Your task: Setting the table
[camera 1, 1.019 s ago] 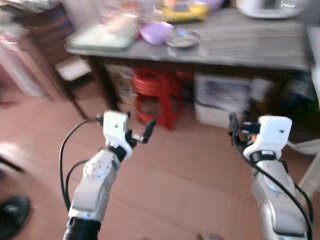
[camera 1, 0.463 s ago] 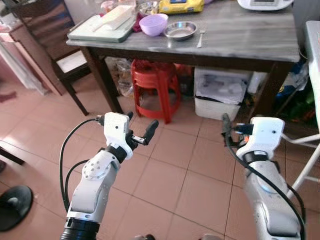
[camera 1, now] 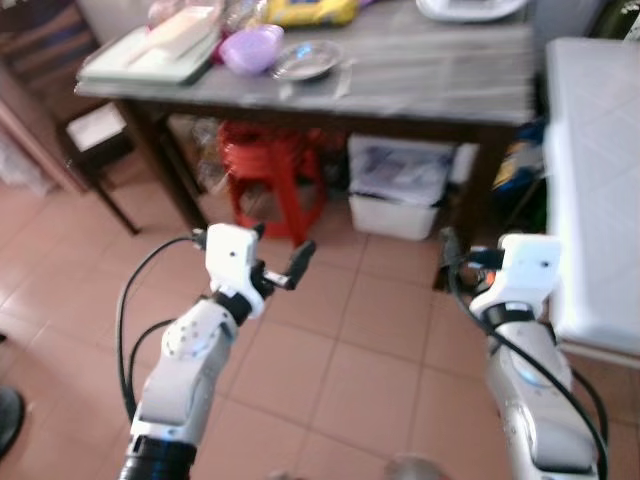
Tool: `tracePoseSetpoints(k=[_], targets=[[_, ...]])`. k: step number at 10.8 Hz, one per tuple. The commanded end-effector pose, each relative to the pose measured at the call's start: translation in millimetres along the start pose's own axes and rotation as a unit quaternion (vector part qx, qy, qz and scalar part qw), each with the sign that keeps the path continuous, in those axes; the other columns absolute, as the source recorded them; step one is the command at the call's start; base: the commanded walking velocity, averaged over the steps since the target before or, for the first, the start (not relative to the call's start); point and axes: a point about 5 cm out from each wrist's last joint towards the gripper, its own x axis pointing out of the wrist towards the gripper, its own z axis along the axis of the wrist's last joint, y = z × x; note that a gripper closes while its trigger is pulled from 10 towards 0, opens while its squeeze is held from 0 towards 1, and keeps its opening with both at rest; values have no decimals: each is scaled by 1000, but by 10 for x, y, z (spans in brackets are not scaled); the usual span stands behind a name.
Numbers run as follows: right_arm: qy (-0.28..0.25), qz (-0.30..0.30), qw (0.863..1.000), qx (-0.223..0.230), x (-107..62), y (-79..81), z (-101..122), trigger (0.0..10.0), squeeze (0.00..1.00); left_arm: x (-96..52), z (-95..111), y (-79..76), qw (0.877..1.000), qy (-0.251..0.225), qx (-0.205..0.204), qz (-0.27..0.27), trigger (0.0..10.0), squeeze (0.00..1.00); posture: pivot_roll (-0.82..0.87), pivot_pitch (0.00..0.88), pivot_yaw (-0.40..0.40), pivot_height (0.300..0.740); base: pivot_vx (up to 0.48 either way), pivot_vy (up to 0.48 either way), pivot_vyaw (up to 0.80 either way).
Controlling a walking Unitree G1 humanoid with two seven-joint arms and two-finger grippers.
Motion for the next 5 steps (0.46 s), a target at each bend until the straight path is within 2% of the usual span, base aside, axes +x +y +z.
tracePoseSetpoints(k=[1, 4, 5], targets=[[-8, -3, 1000, -6, -8, -21, 37, 10000, 0, -25, -20, -3, 1000, 4, -3, -1, 10000, 0, -109, 125, 151, 740, 0, -480, 0], [-34, -3, 999, -12, -81, -30, 139, 10000, 0, -38, 21, -36, 1000, -7, -9, -2, 10000, 0, -118, 126, 149, 740, 0, -480, 0], [-34, -4, 999, -16, -103, -28, 142, 10000, 0, -41, 15, -33, 1000, -8, -14, 6, 10000, 0, -119, 128, 150, 740, 0, -480, -488]])
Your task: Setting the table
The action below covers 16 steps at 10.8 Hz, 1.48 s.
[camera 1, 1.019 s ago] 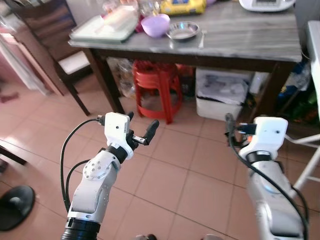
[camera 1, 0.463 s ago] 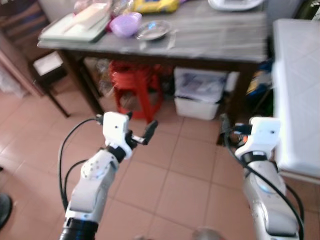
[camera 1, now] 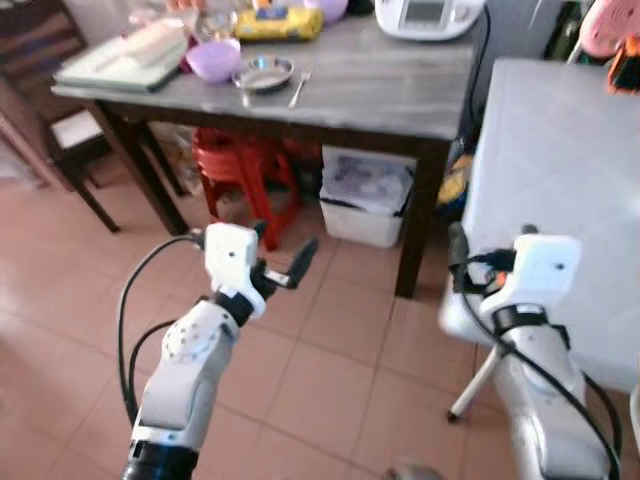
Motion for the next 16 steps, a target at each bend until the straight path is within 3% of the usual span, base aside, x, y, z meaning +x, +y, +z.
tracePoseSetpoints(k=[1, 4, 8, 16], targets=[[5, -11, 1000, -2, -29, -48, -13, 10000, 0, 0, -9, -25, 1000, 2, -2, -4, 10000, 0, -122, 126, 148, 740, 0, -480, -800], [7, -6, 1000, -3, -41, -28, -19, 10000, 0, 17, -5, -40, 1000, 3, 0, -8, 10000, 0, -122, 125, 150, 740, 0, -480, -673], [10, -2, 1000, -8, -24, -18, -40, 10000, 0, 20, -18, -54, 1000, 5, 3, -8, 10000, 0, -117, 119, 149, 740, 0, -438, 0], [8, 10, 1000, -9, 3, 34, -45, 10000, 0, 32, -59, -82, 1000, 12, -4, -1, 10000, 0, -111, 125, 156, 740, 0, 0, 0]])
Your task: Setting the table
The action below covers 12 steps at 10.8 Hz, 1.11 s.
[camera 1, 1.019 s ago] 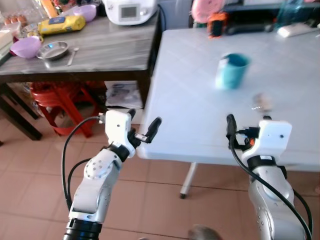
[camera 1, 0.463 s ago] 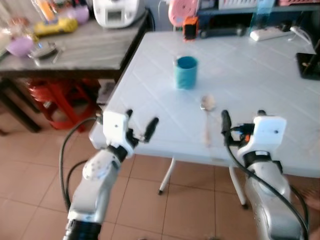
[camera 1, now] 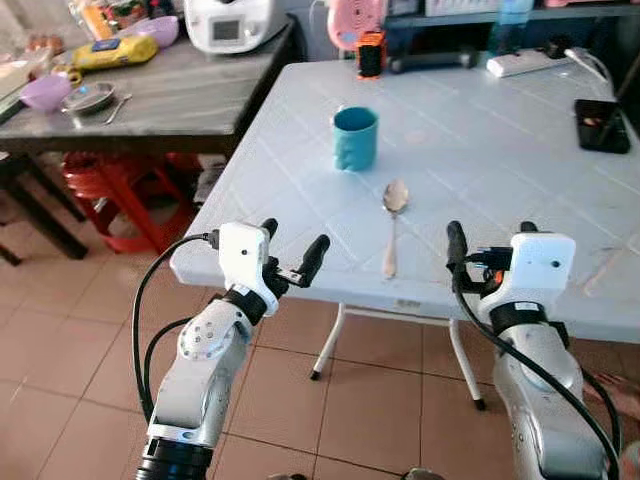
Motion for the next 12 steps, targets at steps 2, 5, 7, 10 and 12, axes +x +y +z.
tracePoseSetpoints(k=[2, 5, 7, 10, 12], targets=[[-10, 13, 1000, 3, 27, 71, 39, 10000, 0, -30, -15, 72, 1000, 8, 6, 13, 10000, 0, -109, 127, 158, 740, 0, 0, 0], [-17, 15, 1000, 18, 119, 125, 65, 10000, 0, -65, -28, 73, 1000, 13, 5, 7, 10000, 0, -106, 137, 166, 740, 0, 0, 0], [-17, 15, 1000, 18, 119, 125, 65, 10000, 0, -65, -28, 73, 1000, 13, 5, 7, 10000, 0, -106, 137, 166, 740, 0, 0, 0], [-17, 15, 1000, 18, 119, 125, 65, 10000, 0, -65, -28, 73, 1000, 13, 5, 7, 10000, 0, -106, 137, 166, 740, 0, 0, 0], [-17, 15, 1000, 18, 119, 125, 65, 10000, 0, -65, -28, 73, 1000, 13, 5, 7, 10000, 0, -106, 137, 166, 740, 0, 0, 0]])
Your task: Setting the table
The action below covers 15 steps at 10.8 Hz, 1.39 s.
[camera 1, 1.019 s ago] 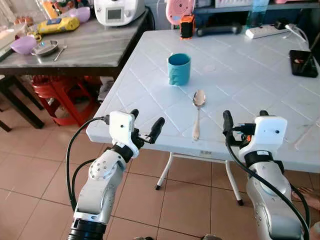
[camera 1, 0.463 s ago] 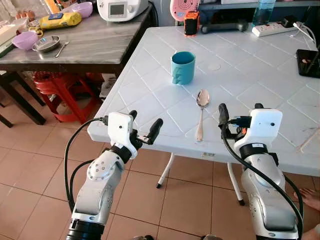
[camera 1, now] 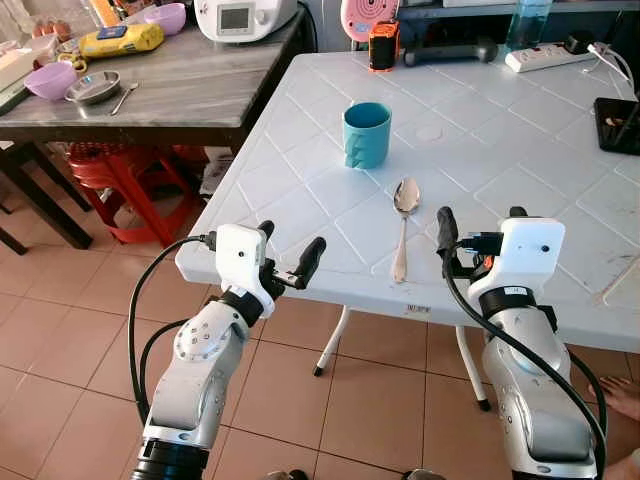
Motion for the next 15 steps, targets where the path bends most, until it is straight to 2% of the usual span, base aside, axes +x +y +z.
tracePoseSetpoints(k=[1, 2, 4, 5, 7, 9, 10, 13, 15], targets=[[0, 5, 1000, 8, -4, 39, -4, 10000, 0, -38, -11, 42, 1000, 7, 2, 4, 10000, 0, -106, 137, 166, 740, 0, 0, 0], [0, 5, 1000, 8, -4, 39, -4, 10000, 0, -38, -11, 42, 1000, 7, 2, 4, 10000, 0, -106, 137, 166, 740, 0, 0, 0], [31, 30, 997, 68, 284, 379, -46, 10000, 0, -255, -152, -33, 994, 47, -6, -102, 10000, 0, -79, 151, 155, 740, 0, 0, 0], [35, 32, 996, 74, 303, 412, -52, 10000, 0, -259, -157, -36, 993, 49, -5, -110, 10000, 0, -80, 150, 160, 740, 0, 0, 0], [38, 30, 996, 74, 304, 422, -71, 10000, 0, -233, -136, -16, 993, 46, 2, -106, 10000, 0, -79, 144, 164, 740, 0, 0, 0], [50, 30, 996, 74, 353, 471, -117, 10000, 0, -262, -130, -39, 990, 54, 0, -129, 10000, 0, -74, 147, 162, 740, 0, 0, 0], [69, 34, 994, 78, 430, 538, -159, 10000, 0, -304, -132, -20, 989, 59, 0, -138, 10000, 0, -66, 155, 159, 740, 0, 0, 0], [103, 31, 990, 91, 547, 639, -227, 10000, 0, -272, -103, 58, 991, 54, 16, -120, 10000, 0, -59, 158, 150, 740, 0, 0, 0], [128, 33, 986, 97, 546, 697, -304, 10000, 0, -237, -89, 122, 993, 49, 20, -106, 10000, 0, -57, 155, 146, 740, 0, 0, 0]])
